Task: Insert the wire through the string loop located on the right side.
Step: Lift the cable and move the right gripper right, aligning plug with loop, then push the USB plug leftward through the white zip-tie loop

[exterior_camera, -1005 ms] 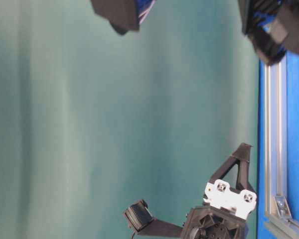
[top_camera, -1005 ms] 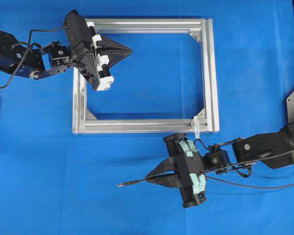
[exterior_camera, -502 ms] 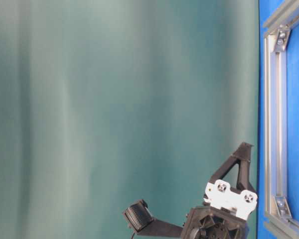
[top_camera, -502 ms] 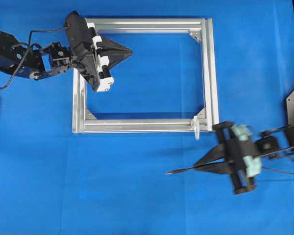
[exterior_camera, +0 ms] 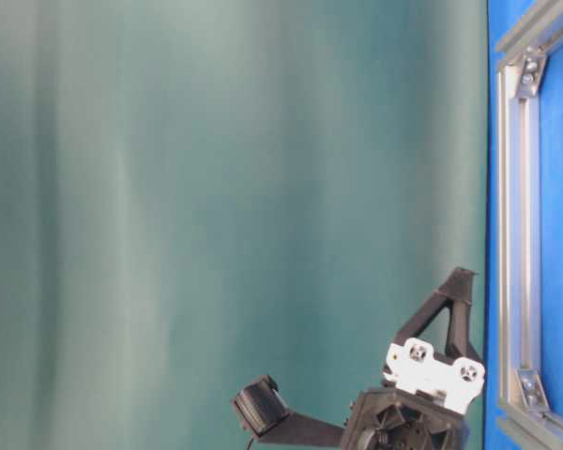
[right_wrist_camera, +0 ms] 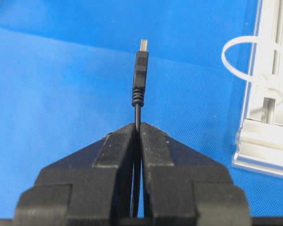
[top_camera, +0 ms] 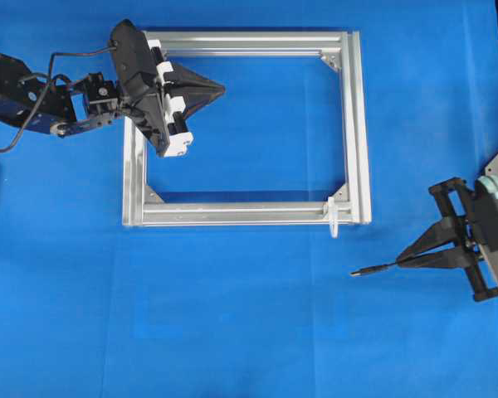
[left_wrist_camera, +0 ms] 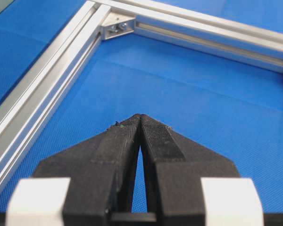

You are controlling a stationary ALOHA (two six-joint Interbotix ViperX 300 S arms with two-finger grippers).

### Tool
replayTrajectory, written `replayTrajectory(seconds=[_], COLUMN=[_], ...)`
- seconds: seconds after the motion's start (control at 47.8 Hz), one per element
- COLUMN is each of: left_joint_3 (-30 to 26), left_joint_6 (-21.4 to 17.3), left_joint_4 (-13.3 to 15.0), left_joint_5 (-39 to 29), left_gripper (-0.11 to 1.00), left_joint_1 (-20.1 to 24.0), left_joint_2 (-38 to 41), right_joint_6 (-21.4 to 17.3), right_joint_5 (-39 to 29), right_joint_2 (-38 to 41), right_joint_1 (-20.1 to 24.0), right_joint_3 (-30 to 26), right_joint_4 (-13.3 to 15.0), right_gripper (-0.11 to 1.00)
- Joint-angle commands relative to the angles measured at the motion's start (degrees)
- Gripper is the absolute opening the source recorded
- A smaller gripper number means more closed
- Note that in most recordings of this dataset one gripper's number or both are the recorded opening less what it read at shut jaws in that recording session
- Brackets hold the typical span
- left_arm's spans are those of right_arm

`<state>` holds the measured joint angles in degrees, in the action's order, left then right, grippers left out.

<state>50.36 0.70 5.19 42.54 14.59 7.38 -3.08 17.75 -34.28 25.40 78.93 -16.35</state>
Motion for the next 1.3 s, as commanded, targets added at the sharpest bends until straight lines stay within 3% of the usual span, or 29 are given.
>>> replayTrajectory(seconds=[0.0, 0.523, 1.277], left_joint_3=[-0.9, -1.0, -1.1], left_joint_6=[-0.1, -0.1, -0.1], left_joint_4=[-0.2, -0.2, -0.1], left_joint_5=[0.6, 0.7, 0.7], left_gripper=[0.00, 0.00, 0.00], left_joint_1=[-0.2, -0.2, -0.2], left_joint_2=[-1.6, -1.7, -1.7], right_joint_6=[0.2, 4.0, 4.0], right_joint_5=[-0.3, 0.4, 0.3], right_joint_2=[-0.7, 0.2, 0.9], right_joint_1=[-1.0, -12.1, -13.8], right_joint_3=[-0.3, 0.4, 0.4], right_joint_4=[0.0, 0.3, 0.3], right_gripper=[-0.04, -0.04, -0.04])
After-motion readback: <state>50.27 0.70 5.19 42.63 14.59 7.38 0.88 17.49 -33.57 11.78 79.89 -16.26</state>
